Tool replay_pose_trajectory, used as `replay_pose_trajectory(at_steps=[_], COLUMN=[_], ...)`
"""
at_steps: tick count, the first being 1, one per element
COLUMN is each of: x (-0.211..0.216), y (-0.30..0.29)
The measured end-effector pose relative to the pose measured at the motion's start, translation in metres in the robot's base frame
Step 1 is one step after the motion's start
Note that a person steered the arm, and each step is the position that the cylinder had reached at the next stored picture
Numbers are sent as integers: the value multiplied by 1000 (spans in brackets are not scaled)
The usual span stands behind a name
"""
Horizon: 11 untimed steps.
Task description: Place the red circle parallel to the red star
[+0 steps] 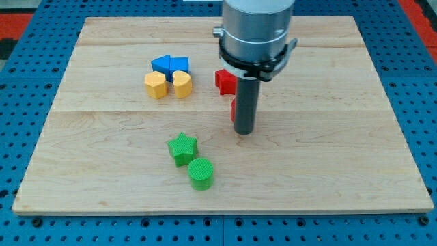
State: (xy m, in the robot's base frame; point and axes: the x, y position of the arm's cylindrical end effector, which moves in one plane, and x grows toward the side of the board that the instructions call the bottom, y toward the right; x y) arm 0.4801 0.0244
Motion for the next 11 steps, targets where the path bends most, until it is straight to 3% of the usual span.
replay_pose_trajectory(at_steps=[3, 4, 6, 7, 9, 11], x=[-38, -38, -2, -14, -54, -63], y=[-26, 10, 0, 59, 77, 84])
